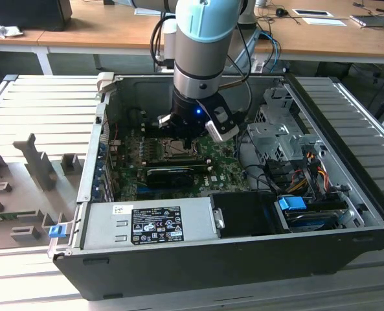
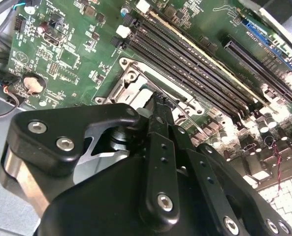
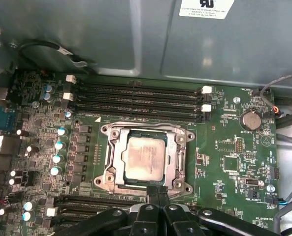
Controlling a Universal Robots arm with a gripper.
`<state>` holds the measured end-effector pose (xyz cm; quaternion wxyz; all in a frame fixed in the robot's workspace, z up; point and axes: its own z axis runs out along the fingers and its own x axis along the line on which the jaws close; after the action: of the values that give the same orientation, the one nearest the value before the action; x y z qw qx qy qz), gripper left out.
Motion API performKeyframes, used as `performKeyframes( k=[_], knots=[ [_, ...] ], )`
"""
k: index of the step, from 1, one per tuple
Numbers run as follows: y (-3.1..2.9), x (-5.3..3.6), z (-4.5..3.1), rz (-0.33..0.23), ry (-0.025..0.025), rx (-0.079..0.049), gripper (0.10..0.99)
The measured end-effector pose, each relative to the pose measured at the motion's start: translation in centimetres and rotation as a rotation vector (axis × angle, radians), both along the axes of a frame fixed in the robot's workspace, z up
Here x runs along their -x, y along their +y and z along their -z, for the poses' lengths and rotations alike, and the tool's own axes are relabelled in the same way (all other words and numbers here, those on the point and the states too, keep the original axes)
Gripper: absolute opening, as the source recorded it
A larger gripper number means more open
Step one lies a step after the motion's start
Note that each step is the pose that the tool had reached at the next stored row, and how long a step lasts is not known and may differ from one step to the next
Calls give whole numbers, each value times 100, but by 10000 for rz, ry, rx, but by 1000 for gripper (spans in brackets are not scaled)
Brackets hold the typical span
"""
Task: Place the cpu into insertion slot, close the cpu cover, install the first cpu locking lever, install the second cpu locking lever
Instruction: 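Install the second cpu locking lever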
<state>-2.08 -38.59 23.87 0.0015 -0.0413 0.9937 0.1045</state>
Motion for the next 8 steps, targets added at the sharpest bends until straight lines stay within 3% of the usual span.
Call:
performKeyframes(
  k=[8],
  knots=[
    [-27, -1, 1, -3, 0, -10, 106]
  ],
)
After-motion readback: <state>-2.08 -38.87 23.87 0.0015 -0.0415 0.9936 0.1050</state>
